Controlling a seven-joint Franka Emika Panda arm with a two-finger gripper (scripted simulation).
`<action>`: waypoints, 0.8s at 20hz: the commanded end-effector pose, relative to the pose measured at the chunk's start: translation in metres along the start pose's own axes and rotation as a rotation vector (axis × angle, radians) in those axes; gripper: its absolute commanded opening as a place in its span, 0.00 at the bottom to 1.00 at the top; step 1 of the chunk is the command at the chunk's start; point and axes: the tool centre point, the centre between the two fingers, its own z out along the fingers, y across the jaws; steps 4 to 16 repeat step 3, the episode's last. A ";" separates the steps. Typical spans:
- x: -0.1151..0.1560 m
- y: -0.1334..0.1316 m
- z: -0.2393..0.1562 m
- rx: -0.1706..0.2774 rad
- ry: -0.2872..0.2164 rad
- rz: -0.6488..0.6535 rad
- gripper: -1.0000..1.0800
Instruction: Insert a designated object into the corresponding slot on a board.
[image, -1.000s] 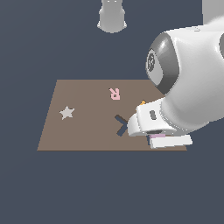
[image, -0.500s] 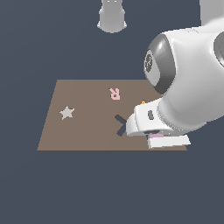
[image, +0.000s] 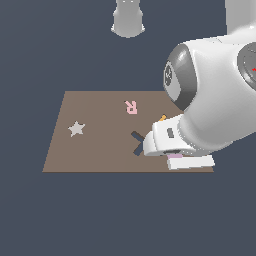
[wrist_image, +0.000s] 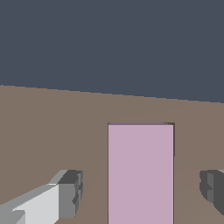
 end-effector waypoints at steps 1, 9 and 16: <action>0.000 0.000 0.000 0.000 0.000 0.000 0.96; 0.000 0.000 0.000 0.000 0.000 0.000 0.96; 0.000 0.000 0.000 0.000 0.000 0.000 0.96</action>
